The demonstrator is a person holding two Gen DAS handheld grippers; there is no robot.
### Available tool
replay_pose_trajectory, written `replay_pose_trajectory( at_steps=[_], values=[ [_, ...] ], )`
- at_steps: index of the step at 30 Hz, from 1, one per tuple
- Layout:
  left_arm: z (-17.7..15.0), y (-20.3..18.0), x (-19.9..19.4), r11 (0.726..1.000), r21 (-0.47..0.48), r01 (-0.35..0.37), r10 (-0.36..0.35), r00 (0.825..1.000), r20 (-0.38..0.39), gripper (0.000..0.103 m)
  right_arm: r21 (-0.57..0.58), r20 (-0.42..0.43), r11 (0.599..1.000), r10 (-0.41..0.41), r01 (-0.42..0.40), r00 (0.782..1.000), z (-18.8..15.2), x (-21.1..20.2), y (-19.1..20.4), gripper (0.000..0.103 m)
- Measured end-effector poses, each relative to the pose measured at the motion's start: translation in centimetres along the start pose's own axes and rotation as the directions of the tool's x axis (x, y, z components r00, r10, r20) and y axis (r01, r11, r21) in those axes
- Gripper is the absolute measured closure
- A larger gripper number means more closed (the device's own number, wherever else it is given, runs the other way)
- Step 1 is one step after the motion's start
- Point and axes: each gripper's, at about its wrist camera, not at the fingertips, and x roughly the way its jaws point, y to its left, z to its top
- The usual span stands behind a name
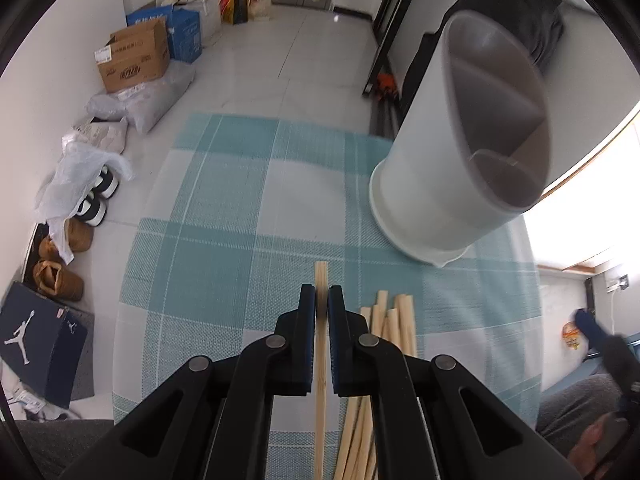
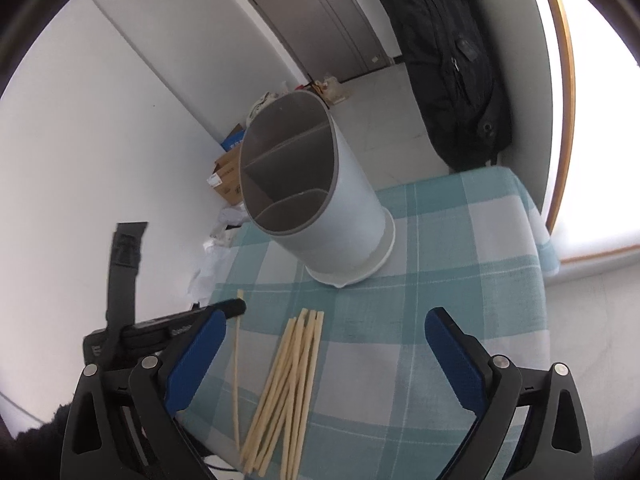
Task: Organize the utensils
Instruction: 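Grasp a chopstick from the pile with the right tool while the left tool lifts its chopstick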
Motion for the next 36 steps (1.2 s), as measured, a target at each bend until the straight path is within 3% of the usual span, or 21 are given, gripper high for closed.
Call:
replay_pose_trajectory(
  at_steps=[3, 10, 14, 17, 19, 29, 32, 34, 36],
  values=[
    [0.2, -0.3, -1.2, 0.999, -0.015, 0.042, -0.041, 0.998, 0.049, 0.101, -0.008, -0.058, 1.0, -0.019, 0.018, 0.998, -0.5, 1.5, 0.2, 0.029],
    [1.2, 1.8, -1.8, 0.987, -0.044, 0.157, -0.15, 0.981, 0.124, 0.101, -0.057, -0.202, 0.998, -0.008, -0.003, 0.979, -1.2, 4.9, 2.5, 0.061],
    [1.5, 3.7, -2.3, 0.979, -0.035, 0.2, -0.192, 0.969, 0.154, 0.101, -0.052, -0.274, 0.998, 0.005, -0.02, 0.962, -1.2, 7.7, 3.7, 0.066],
    [1.5, 4.7, -2.6, 0.973, -0.041, 0.225, -0.216, 0.962, 0.17, 0.101, -0.088, -0.31, 0.996, -0.049, 0.023, 0.95, -1.0, 10.2, 4.4, 0.067],
    [1.6, 5.5, -2.7, 0.967, -0.06, 0.248, -0.234, 0.957, 0.172, 0.101, -0.098, -0.341, 0.994, -0.078, 0.047, 0.937, -0.9, 11.7, 4.7, 0.073],
    [1.8, 7.7, -3.7, 0.956, -0.09, 0.281, -0.256, 0.942, 0.216, 0.101, -0.166, -0.388, 0.975, -0.203, 0.148, 0.899, -0.5, 14.1, 6.0, 0.075],
    [2.0, 7.9, -3.8, 0.951, -0.098, 0.293, -0.266, 0.938, 0.223, 0.101, -0.195, -0.39, 0.964, -0.245, 0.18, 0.888, -0.6, 14.6, 6.5, 0.08],
    [2.0, 7.9, -4.0, 0.951, -0.095, 0.294, -0.267, 0.936, 0.229, 0.101, -0.215, -0.383, 0.954, -0.28, 0.21, 0.88, -0.7, 14.7, 6.8, 0.089],
    [2.0, 7.9, -4.0, 0.951, -0.09, 0.295, -0.268, 0.935, 0.231, 0.101, -0.214, -0.374, 0.954, -0.28, 0.212, 0.884, -1.0, 14.5, 6.8, 0.092]
  ],
)
